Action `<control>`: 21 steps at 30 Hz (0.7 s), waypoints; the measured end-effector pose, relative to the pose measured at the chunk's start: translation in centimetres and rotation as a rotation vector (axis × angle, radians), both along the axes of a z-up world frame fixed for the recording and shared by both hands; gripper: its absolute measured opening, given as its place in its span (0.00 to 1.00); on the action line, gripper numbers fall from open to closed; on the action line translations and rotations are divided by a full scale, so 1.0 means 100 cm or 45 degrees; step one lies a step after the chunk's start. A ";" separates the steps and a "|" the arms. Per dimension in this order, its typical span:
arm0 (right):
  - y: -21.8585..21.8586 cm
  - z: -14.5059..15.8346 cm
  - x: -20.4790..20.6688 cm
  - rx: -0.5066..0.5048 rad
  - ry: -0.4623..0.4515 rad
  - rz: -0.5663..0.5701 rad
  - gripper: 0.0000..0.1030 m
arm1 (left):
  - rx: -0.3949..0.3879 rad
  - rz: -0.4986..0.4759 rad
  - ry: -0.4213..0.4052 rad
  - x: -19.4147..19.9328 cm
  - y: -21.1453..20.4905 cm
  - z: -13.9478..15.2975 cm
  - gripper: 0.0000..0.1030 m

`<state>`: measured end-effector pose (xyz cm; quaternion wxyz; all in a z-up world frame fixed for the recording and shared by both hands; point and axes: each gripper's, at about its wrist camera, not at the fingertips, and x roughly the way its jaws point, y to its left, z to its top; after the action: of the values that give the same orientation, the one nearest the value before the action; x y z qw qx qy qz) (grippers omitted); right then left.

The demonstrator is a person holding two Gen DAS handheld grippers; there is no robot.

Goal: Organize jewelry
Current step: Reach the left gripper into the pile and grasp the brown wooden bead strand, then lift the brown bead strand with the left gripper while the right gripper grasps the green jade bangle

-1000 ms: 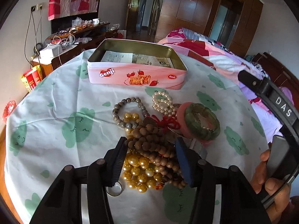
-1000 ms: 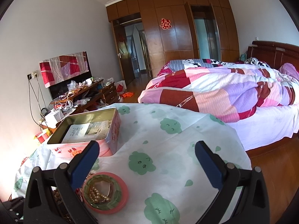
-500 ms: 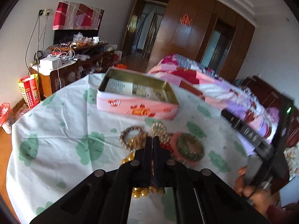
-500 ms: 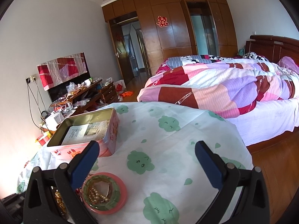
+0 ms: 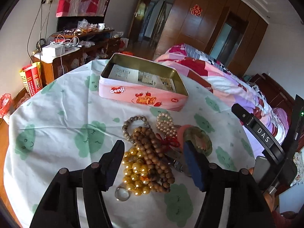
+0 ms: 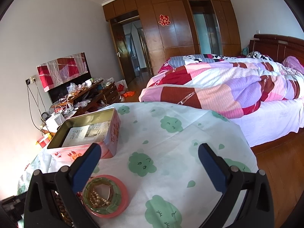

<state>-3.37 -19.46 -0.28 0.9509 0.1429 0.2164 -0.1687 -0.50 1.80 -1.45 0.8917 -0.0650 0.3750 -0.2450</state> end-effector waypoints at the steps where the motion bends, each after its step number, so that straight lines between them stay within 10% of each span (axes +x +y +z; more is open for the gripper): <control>1: -0.001 0.000 0.001 0.000 0.001 0.000 1.00 | 0.017 0.020 -0.016 0.000 -0.003 -0.002 0.63; 9: -0.005 -0.002 0.001 0.046 0.007 -0.005 1.00 | 0.217 -0.046 0.024 0.011 -0.025 -0.019 0.30; 21: -0.007 -0.009 0.011 0.156 0.063 0.206 1.00 | -0.142 0.016 -0.207 -0.010 0.027 0.022 0.22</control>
<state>-2.27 -20.20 -1.17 0.9454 0.1785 0.2604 -0.0813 -1.45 4.47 0.80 0.9156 -0.0969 0.2868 -0.2645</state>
